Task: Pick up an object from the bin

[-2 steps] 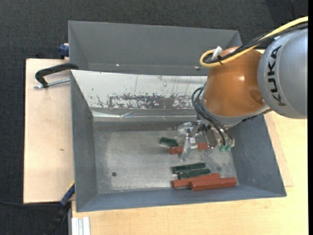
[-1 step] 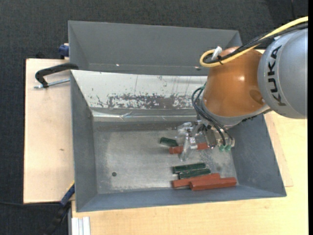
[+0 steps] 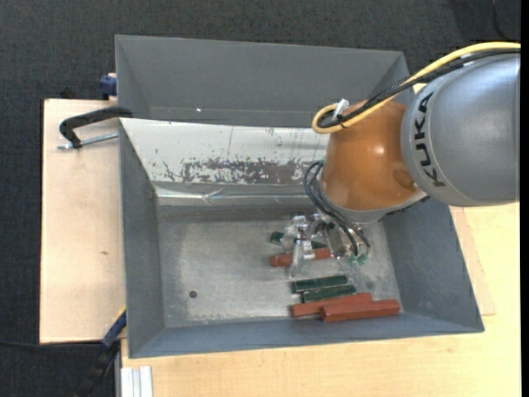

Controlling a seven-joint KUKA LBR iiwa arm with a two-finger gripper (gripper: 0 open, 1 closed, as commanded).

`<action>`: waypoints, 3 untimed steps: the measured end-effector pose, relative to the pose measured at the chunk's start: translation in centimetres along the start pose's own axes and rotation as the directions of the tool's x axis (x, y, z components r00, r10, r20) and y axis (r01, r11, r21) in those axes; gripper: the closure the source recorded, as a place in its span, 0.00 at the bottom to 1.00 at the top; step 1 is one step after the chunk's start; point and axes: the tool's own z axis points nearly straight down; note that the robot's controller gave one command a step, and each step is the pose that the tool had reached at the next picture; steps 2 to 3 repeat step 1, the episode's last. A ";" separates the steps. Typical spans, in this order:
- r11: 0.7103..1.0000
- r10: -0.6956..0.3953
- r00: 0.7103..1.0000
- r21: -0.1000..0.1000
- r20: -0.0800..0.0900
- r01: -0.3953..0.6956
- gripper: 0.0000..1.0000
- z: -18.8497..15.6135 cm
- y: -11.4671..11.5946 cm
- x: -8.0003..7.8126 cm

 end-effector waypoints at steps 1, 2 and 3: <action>1.000 0.026 1.000 0.000 -0.005 -0.026 1.00 -10.0 -1.9 1.8; 1.000 0.026 1.000 0.000 -0.005 -0.026 1.00 -10.0 -1.9 1.8; 1.000 0.026 1.000 0.000 -0.005 -0.026 1.00 -10.0 -1.9 1.8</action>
Offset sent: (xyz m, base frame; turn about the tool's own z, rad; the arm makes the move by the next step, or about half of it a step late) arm 0.0000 0.0000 0.0000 0.0000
